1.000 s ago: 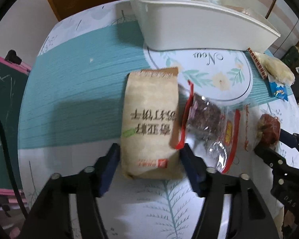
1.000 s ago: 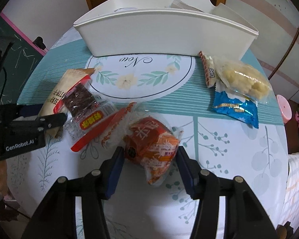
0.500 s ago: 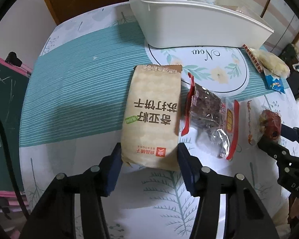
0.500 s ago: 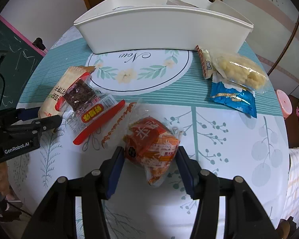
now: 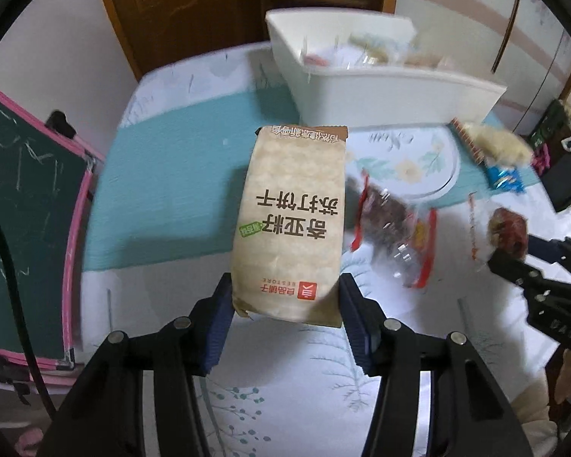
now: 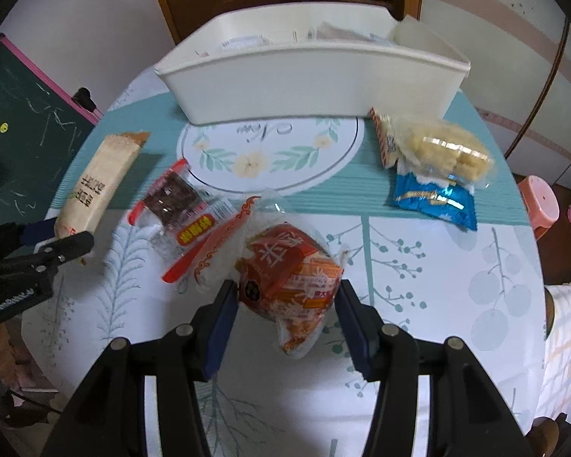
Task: Organize snacks
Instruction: 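Lift both packets over the white basket and release them inside, then withdraw both open tools from the basket toward the red-edged candy bag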
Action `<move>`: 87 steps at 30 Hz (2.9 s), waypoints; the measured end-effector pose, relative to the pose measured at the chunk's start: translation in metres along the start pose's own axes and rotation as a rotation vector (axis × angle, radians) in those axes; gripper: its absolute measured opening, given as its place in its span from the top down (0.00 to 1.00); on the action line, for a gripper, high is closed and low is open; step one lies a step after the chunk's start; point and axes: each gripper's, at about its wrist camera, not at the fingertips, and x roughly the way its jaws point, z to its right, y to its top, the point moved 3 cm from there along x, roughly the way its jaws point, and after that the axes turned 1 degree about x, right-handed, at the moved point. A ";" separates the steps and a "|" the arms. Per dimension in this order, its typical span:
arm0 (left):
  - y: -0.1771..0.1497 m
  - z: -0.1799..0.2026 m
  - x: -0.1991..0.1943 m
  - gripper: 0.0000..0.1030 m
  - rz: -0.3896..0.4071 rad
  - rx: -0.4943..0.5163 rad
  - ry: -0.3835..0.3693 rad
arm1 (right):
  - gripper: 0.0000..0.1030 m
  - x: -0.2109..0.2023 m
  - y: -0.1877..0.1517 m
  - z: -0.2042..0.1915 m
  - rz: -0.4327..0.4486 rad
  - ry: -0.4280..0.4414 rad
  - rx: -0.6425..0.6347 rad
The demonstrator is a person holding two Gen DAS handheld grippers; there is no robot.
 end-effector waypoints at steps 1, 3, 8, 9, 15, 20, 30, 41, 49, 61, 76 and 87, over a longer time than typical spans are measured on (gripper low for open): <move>0.003 0.002 -0.008 0.50 0.017 0.003 -0.006 | 0.49 -0.005 0.000 0.000 0.010 0.003 -0.001; 0.009 0.009 -0.026 0.50 0.056 0.012 -0.024 | 0.49 -0.015 0.002 -0.002 0.031 0.008 -0.004; 0.028 0.031 -0.069 0.50 0.152 0.061 -0.049 | 0.49 -0.055 0.014 -0.008 0.120 0.008 -0.027; 0.033 0.036 -0.078 0.50 0.173 0.075 -0.038 | 0.49 -0.066 0.019 -0.009 0.146 0.009 -0.029; 0.073 0.048 -0.126 0.50 0.280 0.116 -0.001 | 0.49 -0.131 0.059 -0.013 0.306 -0.013 -0.065; 0.114 0.051 -0.170 0.49 0.383 0.124 0.032 | 0.49 -0.185 0.100 -0.016 0.447 -0.088 -0.120; 0.193 0.052 -0.200 0.49 0.481 0.112 0.081 | 0.48 -0.239 0.194 0.004 0.598 -0.203 -0.122; 0.270 0.047 -0.117 0.49 0.393 0.026 0.048 | 0.48 -0.154 0.272 0.044 0.443 -0.142 -0.006; 0.295 0.048 -0.018 0.38 0.275 -0.027 0.021 | 0.44 -0.049 0.283 0.054 0.273 -0.152 0.041; 0.277 0.049 0.040 0.05 0.165 -0.023 0.005 | 0.28 -0.001 0.269 0.079 0.169 -0.059 0.137; 0.262 0.061 0.009 0.05 0.177 -0.003 -0.001 | 0.27 -0.018 0.260 0.073 0.177 -0.049 0.124; 0.247 0.061 -0.052 0.05 0.245 0.013 -0.003 | 0.27 -0.071 0.246 0.065 0.240 -0.055 0.117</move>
